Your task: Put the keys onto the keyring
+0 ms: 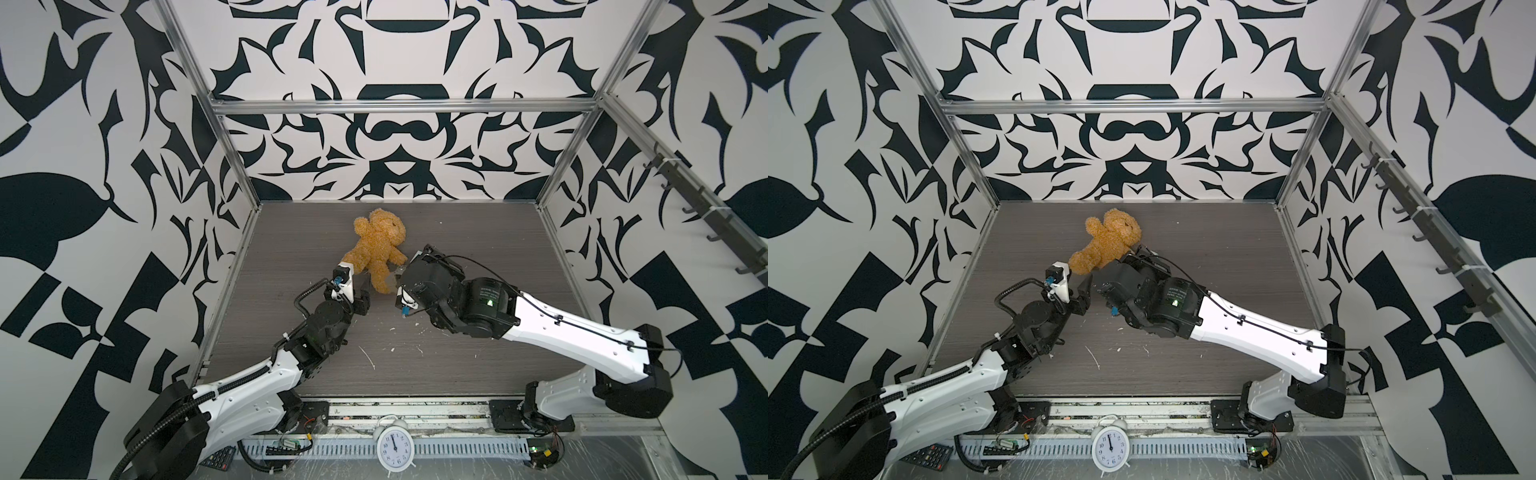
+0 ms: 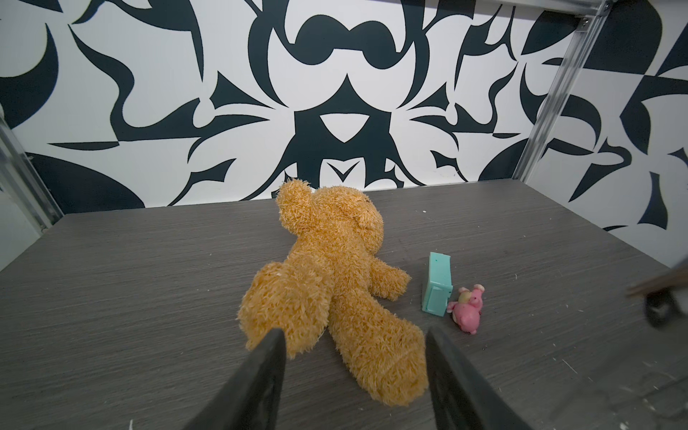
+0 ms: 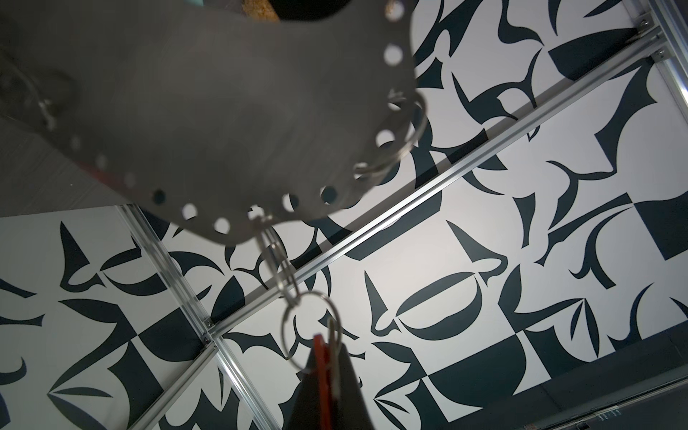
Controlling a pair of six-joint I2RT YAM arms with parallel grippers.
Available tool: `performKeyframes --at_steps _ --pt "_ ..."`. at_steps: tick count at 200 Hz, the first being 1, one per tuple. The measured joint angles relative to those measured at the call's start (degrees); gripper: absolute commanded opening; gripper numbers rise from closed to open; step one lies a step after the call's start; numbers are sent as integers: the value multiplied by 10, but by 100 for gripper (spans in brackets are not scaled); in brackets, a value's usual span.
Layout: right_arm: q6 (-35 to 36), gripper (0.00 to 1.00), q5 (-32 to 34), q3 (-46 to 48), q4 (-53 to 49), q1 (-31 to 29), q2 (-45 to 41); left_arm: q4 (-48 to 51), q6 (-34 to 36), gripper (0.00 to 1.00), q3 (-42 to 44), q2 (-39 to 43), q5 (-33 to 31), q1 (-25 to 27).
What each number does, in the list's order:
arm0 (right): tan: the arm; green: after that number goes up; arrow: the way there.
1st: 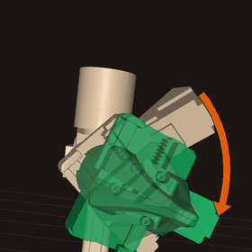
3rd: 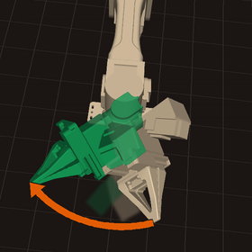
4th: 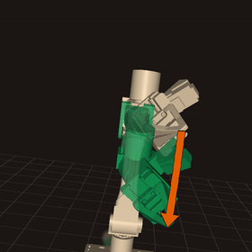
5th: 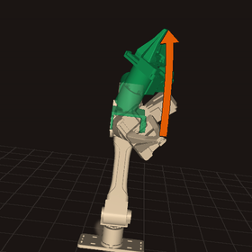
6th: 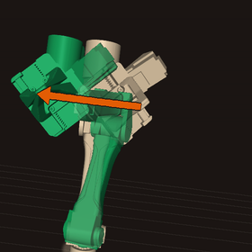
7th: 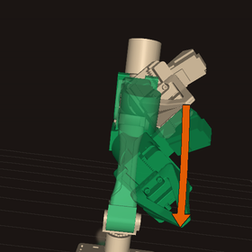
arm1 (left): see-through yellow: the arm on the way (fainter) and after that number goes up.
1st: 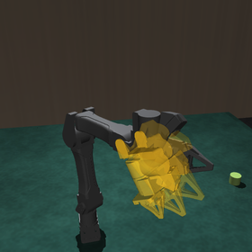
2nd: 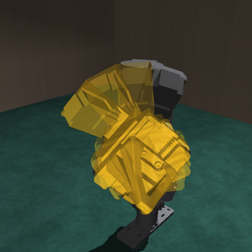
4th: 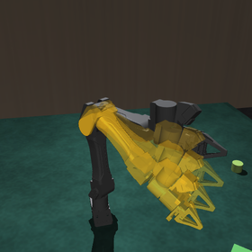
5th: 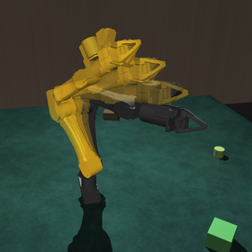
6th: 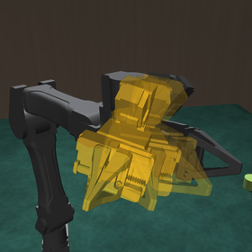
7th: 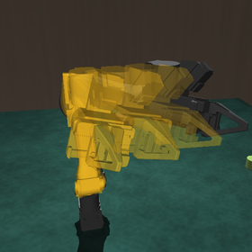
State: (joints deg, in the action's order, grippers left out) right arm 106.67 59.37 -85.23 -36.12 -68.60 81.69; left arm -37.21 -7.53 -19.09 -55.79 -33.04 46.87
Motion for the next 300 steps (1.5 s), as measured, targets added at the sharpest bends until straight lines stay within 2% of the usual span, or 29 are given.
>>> performKeyframes --at_steps 29,60,98,135,156,189,237,267,300 --pt "-56 0 -5 31 19 0 0 -5 -2 67 10 15 -9 0" --pt "-172 0 -20 71 15 0 0 -7 -4 67 19 27 -21 0" --pt "-365 0 -111 105 -28 0 -19 -11 -6 68 19 32 -22 0" --pt "-496 0 -195 210 25 0 -89 -11 -7 68 19 40 -22 0" --pt "-543 0 -233 260 72 0 -87 -11 -7 68 19 47 -26 0" --pt "-596 0 -284 290 157 0 -35 -12 -7 68 19 54 -28 0" --pt "-635 0 -296 290 260 0 28 -12 -9 68 19 54 -27 0" --pt "-667 0 -296 319 321 0 12 -11 -11 68 19 54 -25 0" --pt "-728 0 -301 414 381 0 -42 -11 -14 68 19 54 -23 0"
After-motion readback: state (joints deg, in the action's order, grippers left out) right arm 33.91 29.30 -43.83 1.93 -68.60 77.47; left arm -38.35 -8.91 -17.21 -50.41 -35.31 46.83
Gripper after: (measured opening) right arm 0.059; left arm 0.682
